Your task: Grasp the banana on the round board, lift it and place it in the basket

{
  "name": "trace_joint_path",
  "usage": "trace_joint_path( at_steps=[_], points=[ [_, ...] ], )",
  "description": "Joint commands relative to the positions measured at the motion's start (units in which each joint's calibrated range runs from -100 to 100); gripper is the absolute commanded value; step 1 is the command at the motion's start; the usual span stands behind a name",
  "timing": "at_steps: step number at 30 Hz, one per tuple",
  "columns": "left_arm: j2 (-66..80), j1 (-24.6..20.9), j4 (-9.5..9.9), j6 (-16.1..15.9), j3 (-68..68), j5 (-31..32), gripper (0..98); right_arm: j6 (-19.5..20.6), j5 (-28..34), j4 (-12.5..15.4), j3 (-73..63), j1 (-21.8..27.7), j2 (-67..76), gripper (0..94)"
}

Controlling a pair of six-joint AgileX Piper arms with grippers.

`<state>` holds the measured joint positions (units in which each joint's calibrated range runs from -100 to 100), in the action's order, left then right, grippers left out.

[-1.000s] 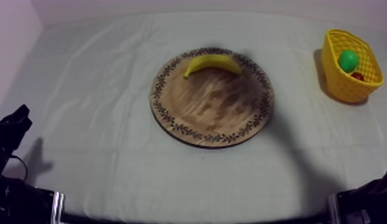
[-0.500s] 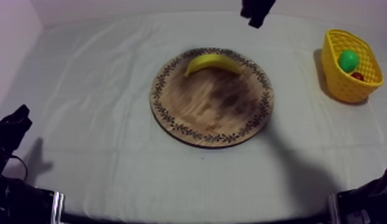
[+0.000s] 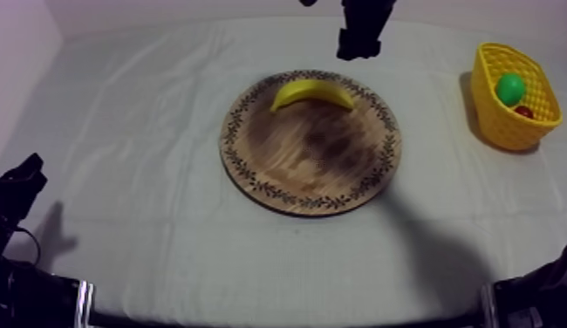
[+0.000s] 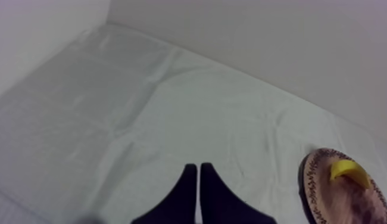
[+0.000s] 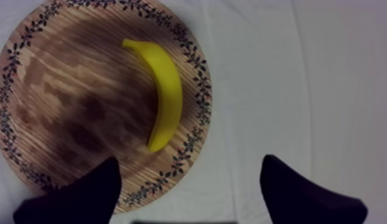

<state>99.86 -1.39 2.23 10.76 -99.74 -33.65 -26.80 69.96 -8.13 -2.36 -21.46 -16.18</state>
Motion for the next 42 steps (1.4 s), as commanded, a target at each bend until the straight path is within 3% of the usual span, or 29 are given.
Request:
trace_joint_path(
  at_steps=[1, 16, 29, 38, 42],
  points=[
    [-0.03, -0.02, -0.01, 0.01, -0.04, 0.02, 0.1, 0.00, -0.07, 0.38, -1.21, 0.11, -2.04, 75.3],
    [-0.03, -0.02, -0.01, 0.01, -0.04, 0.02, 0.1, 1.06, 0.48, 0.98, -19.41, 0.74, -26.11, 73.4],
    [-0.03, -0.02, -0.01, 0.01, -0.04, 0.02, 0.1, 0.05, -1.55, 2.02, -17.85, 1.26, -32.10, 68.5],
    [-0.03, -0.02, -0.01, 0.01, -0.04, 0.02, 0.1, -0.55, -1.13, 3.03, -20.01, 0.59, -34.63, 37.6],
    [-0.03, -0.02, -0.01, 0.01, -0.04, 0.02, 0.1, -0.48, -0.73, 3.47, -21.44, 0.57, -35.57, 29.7]
  ],
)
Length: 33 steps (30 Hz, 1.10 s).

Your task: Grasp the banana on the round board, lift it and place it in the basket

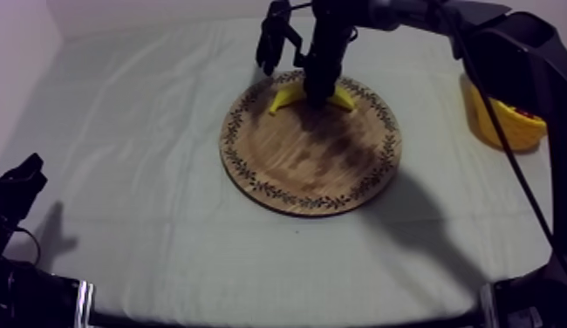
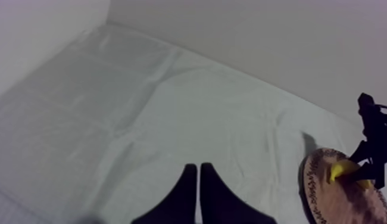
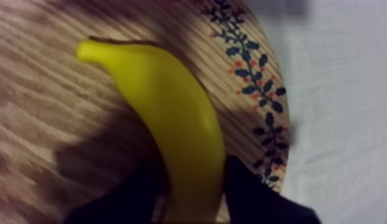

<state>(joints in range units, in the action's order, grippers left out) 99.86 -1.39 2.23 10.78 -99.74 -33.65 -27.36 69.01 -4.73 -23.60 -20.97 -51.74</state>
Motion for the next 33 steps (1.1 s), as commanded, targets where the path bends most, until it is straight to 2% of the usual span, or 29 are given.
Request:
trace_joint_path(
  at_steps=[1, 11, 21, 26, 33],
  points=[
    [-0.03, -0.02, -0.01, -0.01, -0.04, 0.02, 0.1, 0.15, 0.30, 0.13, -0.42, 0.13, -0.04, 28.6],
    [-0.03, -0.02, -0.01, -0.01, -0.04, 0.02, 0.1, -0.54, 3.67, 0.97, 3.10, 1.57, 9.23, 25.1],
    [-0.03, -0.02, -0.01, -0.01, -0.04, 0.02, 0.1, -1.99, 4.29, -2.26, 25.83, 5.56, 34.43, 28.0],
    [-0.03, -0.02, -0.01, -0.01, -0.04, 0.02, 0.1, -4.07, 4.46, -2.92, 35.23, 10.66, 46.23, 28.8],
    [-0.03, -0.02, -0.01, -0.01, -0.04, 0.02, 0.1, -9.25, 4.57, -2.06, 42.48, 21.77, 55.35, 28.7]
  ],
)
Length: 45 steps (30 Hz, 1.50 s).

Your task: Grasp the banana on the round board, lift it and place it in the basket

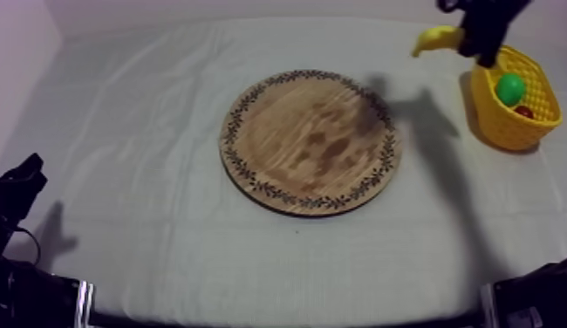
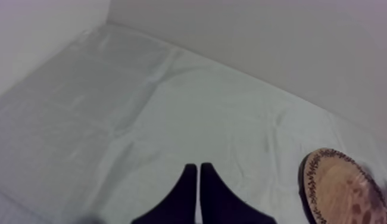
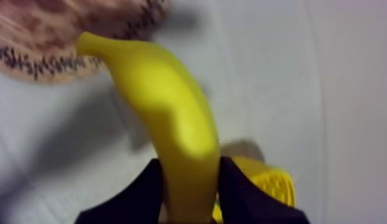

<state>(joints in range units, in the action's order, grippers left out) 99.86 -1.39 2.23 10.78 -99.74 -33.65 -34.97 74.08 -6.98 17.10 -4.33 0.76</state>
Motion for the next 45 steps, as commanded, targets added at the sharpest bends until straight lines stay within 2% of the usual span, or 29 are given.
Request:
trace_joint_path(
  at_steps=[1, 7, 12, 17, 29, 36, 38, 40, 45],
  points=[
    [-0.03, -0.02, -0.01, -0.01, -0.04, 0.02, 0.1, -2.36, -0.70, 0.36, 2.44, 6.81, 3.34, 28.7],
    [-0.03, -0.02, -0.01, -0.01, -0.04, 0.02, 0.1, -6.31, -2.44, 1.99, 4.15, 15.34, 3.45, 28.7],
    [-0.03, -0.02, -0.01, -0.01, -0.04, 0.02, 0.1, -7.19, -4.92, 2.51, 4.20, 18.59, -0.10, 28.8],
    [-0.03, -0.02, -0.01, -0.01, -0.04, 0.02, 0.1, -6.79, -6.63, 3.31, 0.96, 19.78, -6.46, 29.0],
    [-0.03, -0.02, -0.01, -0.01, -0.04, 0.02, 0.1, -3.19, -8.24, 4.42, -11.72, 18.70, -23.31, 30.4],
    [-0.03, -0.02, -0.01, -0.01, -0.04, 0.02, 0.1, -2.15, -11.27, 5.03, -11.90, 18.77, -24.31, 52.7],
    [-0.03, -0.02, -0.01, -0.01, -0.04, 0.02, 0.1, -2.09, -11.76, 5.44, -11.74, 18.92, -23.82, 54.2],
    [-0.03, -0.02, -0.01, -0.01, -0.04, 0.02, 0.1, -1.99, -11.84, 5.93, -11.63, 18.99, -22.98, 47.8],
    [-0.03, -0.02, -0.01, -0.01, -0.04, 0.02, 0.1, -1.02, -12.14, 7.44, -9.44, 18.61, -18.07, 22.6]
  ],
)
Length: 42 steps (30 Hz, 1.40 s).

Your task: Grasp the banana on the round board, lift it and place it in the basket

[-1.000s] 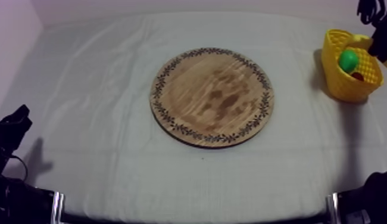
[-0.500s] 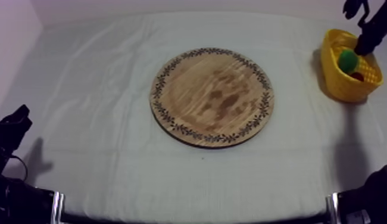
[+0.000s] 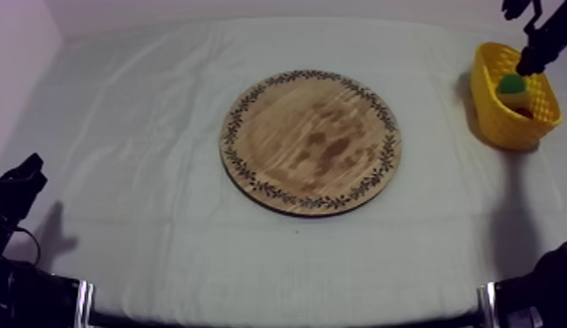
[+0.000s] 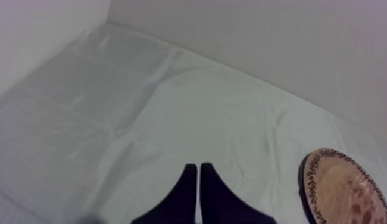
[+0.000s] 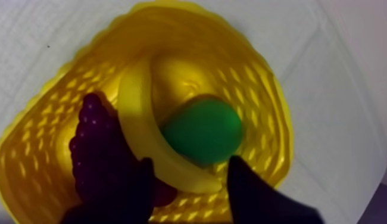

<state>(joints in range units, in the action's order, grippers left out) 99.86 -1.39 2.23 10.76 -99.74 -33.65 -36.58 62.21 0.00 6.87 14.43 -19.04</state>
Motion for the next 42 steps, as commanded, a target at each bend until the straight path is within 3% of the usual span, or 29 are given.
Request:
trace_joint_path(
  at_steps=[1, 6, 14, 17, 29, 33, 36, 42],
  points=[
    [-0.03, -0.02, -0.01, 0.01, -0.04, 0.02, 0.1, 1.38, -0.80, 0.53, 1.68, -0.41, 3.15, 16.6],
    [-0.03, -0.02, -0.01, 0.01, -0.04, 0.02, 0.1, 3.65, -3.22, 2.23, 9.24, -1.97, 12.80, 3.4],
    [-0.03, -0.02, -0.01, 0.01, -0.04, 0.02, 0.1, 6.45, -9.28, 10.46, 26.26, -3.21, 31.83, 0.8],
    [-0.03, -0.02, -0.01, 0.01, -0.04, 0.02, 0.1, 8.27, -12.19, 12.10, 33.10, -5.05, 38.75, 0.7],
    [-0.03, -0.02, -0.01, 0.01, -0.04, 0.02, 0.1, 19.52, -26.90, 10.27, 62.95, -17.52, 69.65, 0.7],
    [-0.03, -0.02, -0.01, 0.01, -0.04, 0.02, 0.1, 24.76, -31.37, 7.17, 72.71, -19.56, 81.95, 5.0],
    [-0.03, -0.02, -0.01, 0.01, -0.04, 0.02, 0.1, 28.45, -31.85, 5.45, 77.77, -19.33, 90.16, 6.8],
    [-0.03, -0.02, -0.01, 0.01, -0.04, 0.02, 0.1, 28.73, -27.93, 5.61, 83.32, -18.72, 103.05, 1.4]
  ],
)
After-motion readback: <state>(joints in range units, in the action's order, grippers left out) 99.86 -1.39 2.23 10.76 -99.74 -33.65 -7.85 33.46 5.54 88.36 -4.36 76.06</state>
